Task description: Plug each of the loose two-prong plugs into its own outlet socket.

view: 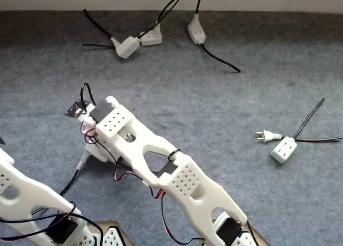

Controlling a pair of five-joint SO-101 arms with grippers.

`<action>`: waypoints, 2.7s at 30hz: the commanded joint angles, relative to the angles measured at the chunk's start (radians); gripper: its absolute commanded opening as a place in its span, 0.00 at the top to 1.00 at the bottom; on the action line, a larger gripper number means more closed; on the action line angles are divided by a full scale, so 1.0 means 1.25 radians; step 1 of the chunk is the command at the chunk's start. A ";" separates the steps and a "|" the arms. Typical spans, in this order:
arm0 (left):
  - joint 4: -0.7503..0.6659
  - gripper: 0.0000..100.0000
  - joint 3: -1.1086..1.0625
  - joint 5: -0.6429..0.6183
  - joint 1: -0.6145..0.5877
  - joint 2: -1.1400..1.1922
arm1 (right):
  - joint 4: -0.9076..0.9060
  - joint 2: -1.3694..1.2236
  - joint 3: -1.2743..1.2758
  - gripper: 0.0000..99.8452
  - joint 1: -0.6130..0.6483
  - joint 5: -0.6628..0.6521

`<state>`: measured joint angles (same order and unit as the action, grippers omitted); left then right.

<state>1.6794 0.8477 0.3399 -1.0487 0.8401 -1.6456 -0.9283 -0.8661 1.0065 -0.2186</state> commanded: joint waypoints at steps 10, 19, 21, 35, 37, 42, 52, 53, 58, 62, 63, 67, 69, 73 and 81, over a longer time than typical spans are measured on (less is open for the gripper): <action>-0.054 0.78 0.148 -0.004 -0.105 -0.013 | -0.094 0.101 -0.154 0.71 -0.007 -0.001; -0.053 0.78 0.229 -0.002 -0.180 -0.013 | -0.093 0.207 -0.071 0.71 0.056 -0.001; -0.052 0.78 0.228 -0.002 -0.186 -0.013 | -0.091 0.192 -0.029 0.71 0.087 -0.001; -0.020 0.78 0.228 0.000 -0.197 -0.012 | 0.050 0.044 0.001 0.71 0.125 0.004; -0.022 0.78 0.228 0.000 -0.201 -0.012 | 0.082 0.026 0.001 0.72 0.111 0.001; -0.021 0.78 0.226 0.000 -0.203 -0.012 | 0.163 -0.004 0.001 0.87 0.062 0.006; -0.026 0.78 0.177 0.000 -0.201 -0.012 | 0.208 0.006 -0.132 0.96 -0.020 0.226; -0.026 0.78 0.176 0.000 -0.202 -0.012 | 0.211 0.003 -0.159 0.96 -0.031 0.261; -0.022 0.78 0.176 0.000 -0.203 -0.012 | 0.226 0.003 -0.284 0.96 -0.090 0.425; -0.020 0.78 0.175 0.000 -0.203 -0.012 | 0.320 0.003 -0.330 0.96 -0.152 0.625; -0.020 0.78 0.175 0.000 -0.204 -0.012 | 0.349 0.003 -0.331 0.96 -0.169 0.684; -0.009 0.78 0.175 0.001 -0.220 -0.012 | 0.476 0.002 -0.330 0.96 -0.226 0.905; -0.009 0.78 0.175 0.022 -0.229 -0.012 | 0.537 0.001 -0.330 0.96 -0.240 0.946; 0.020 0.78 0.175 0.045 -0.230 -0.012 | 0.700 -0.034 -0.334 0.96 -0.246 0.959; 0.043 0.78 0.160 0.044 -0.231 -0.012 | 1.016 -0.116 -0.331 0.96 -0.301 0.950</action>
<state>1.7223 1.0625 0.3890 -1.3311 0.8416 -0.4672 -1.0863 -1.2221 0.6797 0.9659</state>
